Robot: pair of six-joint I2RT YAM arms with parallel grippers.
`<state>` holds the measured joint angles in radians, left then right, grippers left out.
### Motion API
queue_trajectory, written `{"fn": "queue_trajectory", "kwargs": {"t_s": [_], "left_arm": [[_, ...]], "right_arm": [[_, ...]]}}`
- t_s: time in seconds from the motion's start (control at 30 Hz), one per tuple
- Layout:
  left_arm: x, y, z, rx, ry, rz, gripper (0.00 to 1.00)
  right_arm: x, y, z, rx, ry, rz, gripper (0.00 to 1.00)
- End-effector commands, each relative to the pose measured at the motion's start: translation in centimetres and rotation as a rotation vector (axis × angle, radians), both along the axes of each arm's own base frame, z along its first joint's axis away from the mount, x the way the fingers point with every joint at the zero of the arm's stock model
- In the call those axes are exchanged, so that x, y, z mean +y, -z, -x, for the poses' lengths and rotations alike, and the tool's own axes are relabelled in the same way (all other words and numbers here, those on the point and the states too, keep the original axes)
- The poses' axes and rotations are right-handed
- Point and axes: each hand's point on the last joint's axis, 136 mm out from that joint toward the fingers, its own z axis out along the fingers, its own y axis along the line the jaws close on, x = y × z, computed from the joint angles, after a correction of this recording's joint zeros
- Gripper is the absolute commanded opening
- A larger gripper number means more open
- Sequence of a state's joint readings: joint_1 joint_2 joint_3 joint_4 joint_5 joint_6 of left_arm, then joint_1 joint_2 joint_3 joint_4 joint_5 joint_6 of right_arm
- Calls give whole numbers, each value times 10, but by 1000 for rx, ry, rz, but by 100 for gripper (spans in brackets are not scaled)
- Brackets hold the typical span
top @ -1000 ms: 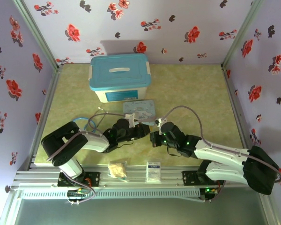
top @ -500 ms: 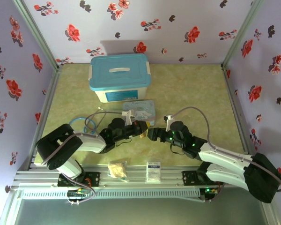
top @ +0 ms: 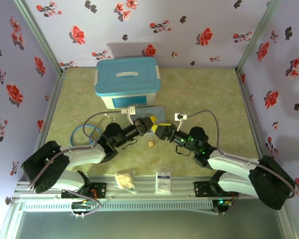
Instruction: Unlock the padlock with the key
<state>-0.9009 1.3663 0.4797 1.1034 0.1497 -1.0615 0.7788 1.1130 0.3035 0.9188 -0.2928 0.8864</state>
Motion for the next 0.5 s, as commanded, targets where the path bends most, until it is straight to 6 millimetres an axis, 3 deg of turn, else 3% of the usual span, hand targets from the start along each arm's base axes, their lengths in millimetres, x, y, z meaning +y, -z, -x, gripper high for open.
{"fn": "queue_trajectory", "kwargs": {"t_s": [0.0,0.23,0.47], "left_arm": [[-6,-3,3,-36,2,-47,0],[-8,-16,9,-59,12,-24,0],[-7,-18,11,-71,7,-48,0]], "right_arm": [[0,-45,8,-107,-37,-153,70],[-3,-61,9,-135,-41,-245,49],[-6,-57,5,-119,-16,-283,24]]}}
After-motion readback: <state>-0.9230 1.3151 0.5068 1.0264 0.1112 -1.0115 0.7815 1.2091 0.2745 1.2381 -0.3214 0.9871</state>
